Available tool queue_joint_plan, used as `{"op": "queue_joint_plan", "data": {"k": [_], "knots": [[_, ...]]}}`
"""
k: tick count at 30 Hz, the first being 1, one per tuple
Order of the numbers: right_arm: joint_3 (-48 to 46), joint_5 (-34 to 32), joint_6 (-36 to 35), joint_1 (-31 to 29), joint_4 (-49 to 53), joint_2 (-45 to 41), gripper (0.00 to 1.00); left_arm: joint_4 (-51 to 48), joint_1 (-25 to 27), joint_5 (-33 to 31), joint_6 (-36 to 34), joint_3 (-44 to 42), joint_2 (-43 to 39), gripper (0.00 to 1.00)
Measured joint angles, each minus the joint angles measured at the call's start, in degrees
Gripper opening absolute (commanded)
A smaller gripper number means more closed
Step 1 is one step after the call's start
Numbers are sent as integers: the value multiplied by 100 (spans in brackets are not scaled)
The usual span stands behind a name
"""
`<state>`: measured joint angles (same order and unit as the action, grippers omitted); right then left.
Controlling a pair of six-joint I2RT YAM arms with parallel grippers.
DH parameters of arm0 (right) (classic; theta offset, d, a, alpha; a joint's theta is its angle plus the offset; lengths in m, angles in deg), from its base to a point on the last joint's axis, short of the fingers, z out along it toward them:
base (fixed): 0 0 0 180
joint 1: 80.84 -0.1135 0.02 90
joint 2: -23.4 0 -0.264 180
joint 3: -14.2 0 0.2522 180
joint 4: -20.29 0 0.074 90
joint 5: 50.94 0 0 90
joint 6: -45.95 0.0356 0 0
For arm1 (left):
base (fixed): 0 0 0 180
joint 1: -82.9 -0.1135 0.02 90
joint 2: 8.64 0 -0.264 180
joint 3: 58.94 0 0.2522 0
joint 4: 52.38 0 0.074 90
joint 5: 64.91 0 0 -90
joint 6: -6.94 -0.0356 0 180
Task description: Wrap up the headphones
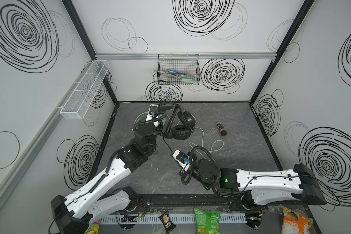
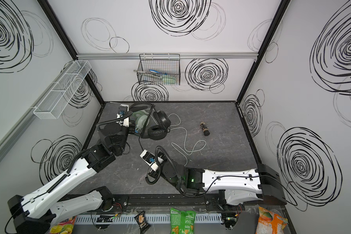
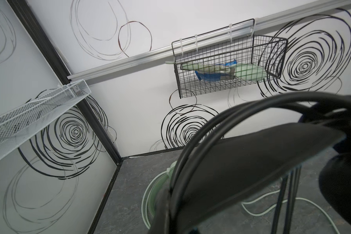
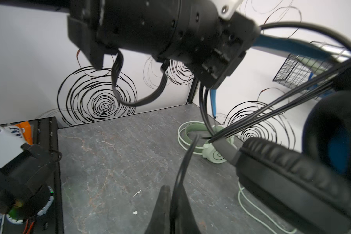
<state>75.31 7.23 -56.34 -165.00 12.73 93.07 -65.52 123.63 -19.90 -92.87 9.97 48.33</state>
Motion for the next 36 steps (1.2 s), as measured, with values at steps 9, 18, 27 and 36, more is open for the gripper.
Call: {"op": "queue_joint_plan", "data": {"k": [9,18,27,36], "knots": [[94,-361,-566,455,417,-588,4,177,415,-426,-787,-205,-96,0],[105,-339,-730,800,1064,-1134,5,273,1113,-719,-1473,-216,-52,0],[188,-597,-1082,800,1541,-1316,8,597,1665,-1145,-2304,-199,238,0],[385,-1058,-1757,800,1692,-1281,9,787,1676,-1268,-2634,-111,258,0]]}}
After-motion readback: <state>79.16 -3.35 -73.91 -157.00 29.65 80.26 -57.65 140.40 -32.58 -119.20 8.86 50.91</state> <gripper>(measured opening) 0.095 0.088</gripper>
